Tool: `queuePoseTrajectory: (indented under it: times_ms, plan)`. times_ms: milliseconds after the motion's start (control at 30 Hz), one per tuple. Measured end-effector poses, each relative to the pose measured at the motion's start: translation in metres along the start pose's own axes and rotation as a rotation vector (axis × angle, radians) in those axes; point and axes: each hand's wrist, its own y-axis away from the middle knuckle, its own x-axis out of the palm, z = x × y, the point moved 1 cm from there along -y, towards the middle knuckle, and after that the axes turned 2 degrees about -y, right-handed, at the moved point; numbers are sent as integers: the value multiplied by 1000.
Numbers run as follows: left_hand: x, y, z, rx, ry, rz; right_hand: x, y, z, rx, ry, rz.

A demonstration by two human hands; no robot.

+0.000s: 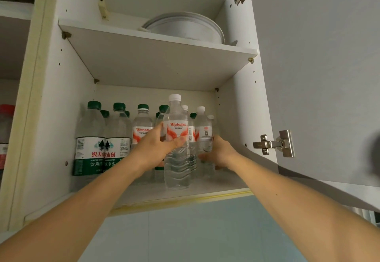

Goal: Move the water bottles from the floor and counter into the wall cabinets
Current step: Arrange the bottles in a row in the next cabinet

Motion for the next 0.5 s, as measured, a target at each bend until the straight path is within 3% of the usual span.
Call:
queuePoseTrajectory:
  times_ms: [267, 400, 500]
  plan:
    - [0, -1, 1, 6, -7, -7, -1, 6, 2, -39, 28, -4]
    - [1, 1, -4, -10, -14, -5, -11, 34, 14, -176, 6, -195]
    - [10, -1, -10, -14, 3, -15, -17, 65, 28, -283, -104, -81]
